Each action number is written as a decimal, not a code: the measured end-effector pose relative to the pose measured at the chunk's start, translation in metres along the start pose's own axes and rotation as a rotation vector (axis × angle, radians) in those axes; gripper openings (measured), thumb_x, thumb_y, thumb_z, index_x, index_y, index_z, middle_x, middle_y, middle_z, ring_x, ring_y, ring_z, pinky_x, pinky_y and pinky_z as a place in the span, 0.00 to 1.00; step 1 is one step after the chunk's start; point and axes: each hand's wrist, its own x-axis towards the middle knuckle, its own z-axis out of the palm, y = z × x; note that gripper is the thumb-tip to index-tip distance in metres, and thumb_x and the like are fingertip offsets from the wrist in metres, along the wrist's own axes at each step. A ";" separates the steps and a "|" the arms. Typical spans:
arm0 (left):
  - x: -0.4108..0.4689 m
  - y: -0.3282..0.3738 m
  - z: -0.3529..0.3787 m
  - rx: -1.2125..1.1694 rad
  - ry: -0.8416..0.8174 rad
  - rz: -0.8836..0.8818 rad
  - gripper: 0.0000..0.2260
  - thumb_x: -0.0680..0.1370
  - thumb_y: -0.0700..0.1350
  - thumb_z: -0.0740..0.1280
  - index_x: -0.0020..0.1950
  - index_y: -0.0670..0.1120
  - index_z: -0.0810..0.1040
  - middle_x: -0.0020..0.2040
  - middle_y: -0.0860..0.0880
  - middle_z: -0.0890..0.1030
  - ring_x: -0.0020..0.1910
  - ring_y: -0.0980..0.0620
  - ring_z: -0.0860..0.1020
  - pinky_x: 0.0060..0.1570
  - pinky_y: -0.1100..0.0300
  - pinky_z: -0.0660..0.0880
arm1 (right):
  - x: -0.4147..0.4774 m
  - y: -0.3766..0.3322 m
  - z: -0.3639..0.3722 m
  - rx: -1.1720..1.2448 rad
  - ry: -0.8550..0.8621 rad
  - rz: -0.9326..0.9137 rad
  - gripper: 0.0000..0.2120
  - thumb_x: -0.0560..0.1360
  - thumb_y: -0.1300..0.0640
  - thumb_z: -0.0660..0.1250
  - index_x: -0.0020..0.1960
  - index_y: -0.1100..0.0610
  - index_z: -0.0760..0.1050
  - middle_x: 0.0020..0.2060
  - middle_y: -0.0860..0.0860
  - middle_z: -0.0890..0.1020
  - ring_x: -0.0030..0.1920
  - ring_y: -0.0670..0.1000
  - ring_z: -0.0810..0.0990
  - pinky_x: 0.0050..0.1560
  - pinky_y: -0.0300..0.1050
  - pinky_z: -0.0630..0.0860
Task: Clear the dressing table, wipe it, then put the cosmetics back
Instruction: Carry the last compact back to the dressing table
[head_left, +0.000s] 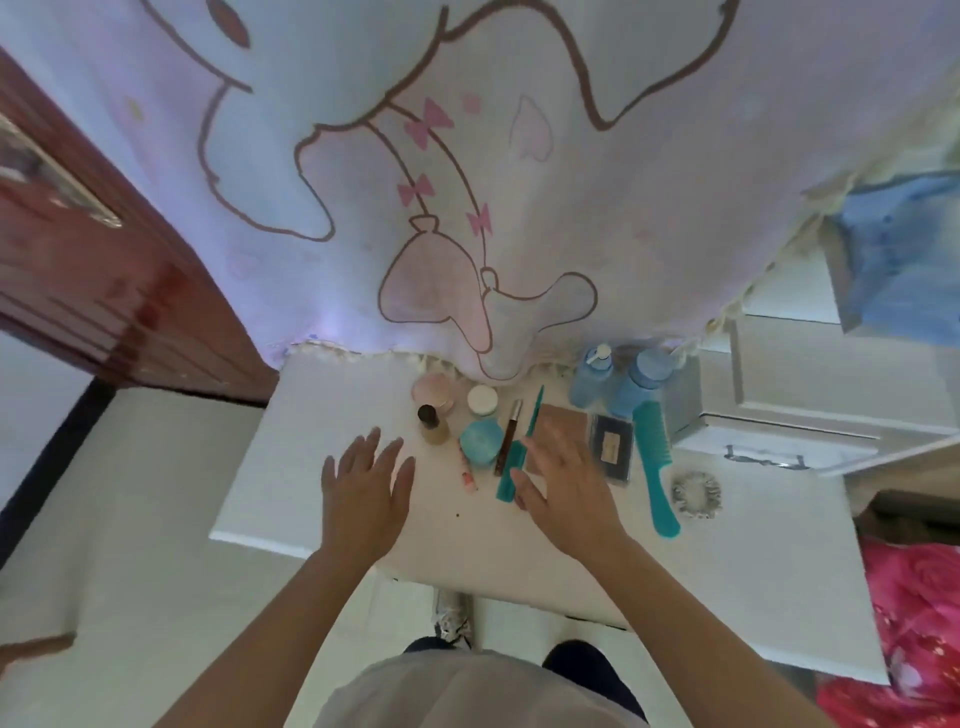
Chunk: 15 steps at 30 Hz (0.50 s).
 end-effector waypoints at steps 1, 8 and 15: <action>-0.012 0.003 -0.009 0.015 0.051 -0.047 0.23 0.80 0.57 0.52 0.65 0.47 0.78 0.68 0.41 0.75 0.67 0.39 0.73 0.64 0.36 0.66 | 0.000 -0.002 -0.004 -0.023 0.003 -0.045 0.26 0.81 0.39 0.52 0.74 0.50 0.66 0.75 0.56 0.64 0.75 0.58 0.60 0.73 0.57 0.62; -0.128 -0.007 -0.067 -0.005 0.146 -0.467 0.30 0.79 0.62 0.42 0.78 0.52 0.58 0.80 0.46 0.54 0.78 0.45 0.51 0.75 0.41 0.47 | -0.027 -0.066 -0.009 0.076 -0.030 -0.356 0.29 0.82 0.39 0.48 0.80 0.45 0.48 0.80 0.55 0.48 0.79 0.57 0.41 0.78 0.58 0.46; -0.239 -0.075 -0.167 0.000 0.480 -0.668 0.30 0.80 0.64 0.43 0.77 0.51 0.60 0.79 0.45 0.55 0.78 0.44 0.52 0.75 0.41 0.49 | -0.041 -0.216 -0.026 0.048 -0.043 -0.718 0.31 0.81 0.37 0.47 0.80 0.45 0.46 0.80 0.54 0.46 0.79 0.56 0.40 0.76 0.50 0.36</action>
